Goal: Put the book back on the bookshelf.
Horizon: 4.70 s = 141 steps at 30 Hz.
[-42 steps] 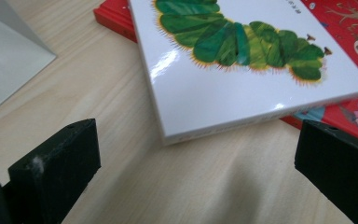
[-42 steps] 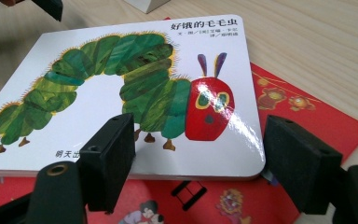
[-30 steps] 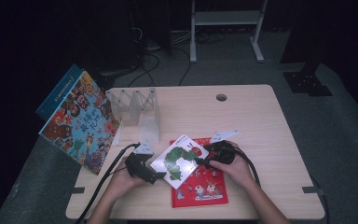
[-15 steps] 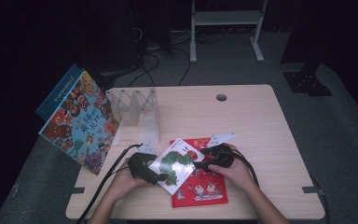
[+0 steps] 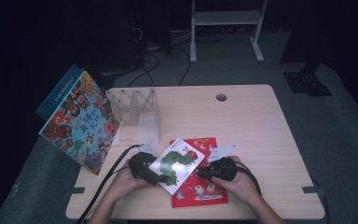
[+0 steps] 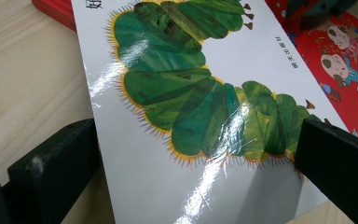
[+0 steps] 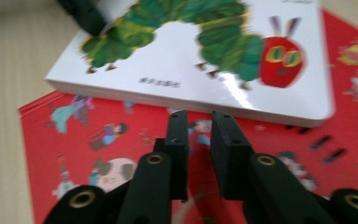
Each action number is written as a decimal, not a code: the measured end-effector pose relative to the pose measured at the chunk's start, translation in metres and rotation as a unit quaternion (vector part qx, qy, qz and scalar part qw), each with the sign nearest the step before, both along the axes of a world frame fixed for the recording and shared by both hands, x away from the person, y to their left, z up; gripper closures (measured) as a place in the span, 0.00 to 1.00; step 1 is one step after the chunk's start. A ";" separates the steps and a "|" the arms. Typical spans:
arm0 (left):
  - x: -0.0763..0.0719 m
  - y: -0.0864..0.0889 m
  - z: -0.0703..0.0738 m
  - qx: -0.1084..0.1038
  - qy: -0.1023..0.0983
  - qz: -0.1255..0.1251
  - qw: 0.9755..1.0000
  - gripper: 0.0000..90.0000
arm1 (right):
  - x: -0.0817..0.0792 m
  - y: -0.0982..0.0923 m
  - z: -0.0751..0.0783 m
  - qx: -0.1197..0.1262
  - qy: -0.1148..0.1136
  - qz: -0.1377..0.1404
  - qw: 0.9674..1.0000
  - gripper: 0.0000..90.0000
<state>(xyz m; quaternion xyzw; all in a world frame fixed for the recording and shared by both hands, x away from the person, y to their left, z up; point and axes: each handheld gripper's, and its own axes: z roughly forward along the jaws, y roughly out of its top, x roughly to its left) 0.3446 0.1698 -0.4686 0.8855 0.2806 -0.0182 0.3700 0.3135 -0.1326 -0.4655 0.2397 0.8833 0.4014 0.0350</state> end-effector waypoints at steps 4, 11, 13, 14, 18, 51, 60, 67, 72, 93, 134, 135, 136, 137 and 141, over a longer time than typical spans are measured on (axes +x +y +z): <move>0.000 0.000 -0.001 -0.002 0.004 0.002 1.000 0.00 | -0.001 0.007 -0.002 -0.001 0.004 0.007 1.000 0.89; 0.000 -0.002 -0.001 -0.004 0.004 0.005 1.000 0.00 | 0.001 0.014 -0.003 -0.008 -0.008 0.006 1.000 0.96; 0.000 -0.003 0.000 -0.002 0.005 0.007 1.000 0.00 | 0.001 0.015 -0.003 -0.011 -0.012 0.003 1.000 0.99; 0.001 -0.003 -0.001 -0.003 0.005 0.008 1.000 0.00 | 0.001 0.014 -0.003 -0.011 -0.012 0.003 1.000 0.99; 0.002 -0.004 -0.001 -0.002 0.010 0.011 1.000 0.00 | 0.002 0.014 -0.003 -0.008 -0.008 0.000 1.000 0.99; -0.010 -0.005 0.000 -0.002 0.022 0.009 1.000 0.00 | 0.008 0.002 0.005 0.007 -0.016 -0.040 0.999 0.68; -0.011 -0.012 0.002 0.012 0.030 0.016 0.999 0.00 | -0.001 0.010 0.000 -0.042 -0.059 -0.051 0.996 0.46; -0.006 -0.010 0.005 -0.027 0.047 0.024 0.998 0.00 | -0.001 0.007 -0.002 -0.032 -0.052 -0.058 0.996 0.46; -0.006 -0.012 0.006 -0.037 0.054 0.022 0.998 0.00 | 0.001 0.001 -0.003 -0.026 -0.038 -0.062 0.997 0.42; -0.010 -0.008 0.003 -0.042 0.098 0.019 0.994 0.03 | -0.006 -0.002 -0.011 -0.021 -0.054 -0.048 0.997 0.16; -0.016 -0.013 0.002 -0.059 0.118 0.007 0.991 0.07 | -0.012 -0.022 -0.006 -0.032 -0.054 -0.042 0.997 0.42; -0.016 -0.013 0.003 -0.060 0.118 0.007 0.991 0.07 | -0.012 -0.022 -0.006 -0.030 -0.055 -0.043 0.997 0.42; -0.016 -0.013 0.003 -0.060 0.119 0.006 0.991 0.07 | -0.012 -0.023 -0.006 -0.029 -0.056 -0.043 0.997 0.41; -0.017 -0.013 0.004 -0.059 0.119 0.007 0.991 0.07 | -0.012 -0.023 -0.007 -0.028 -0.057 -0.044 0.997 0.41; -0.017 -0.012 0.008 -0.077 0.119 0.007 0.990 0.07 | -0.013 -0.024 -0.007 -0.031 -0.057 -0.049 0.997 0.38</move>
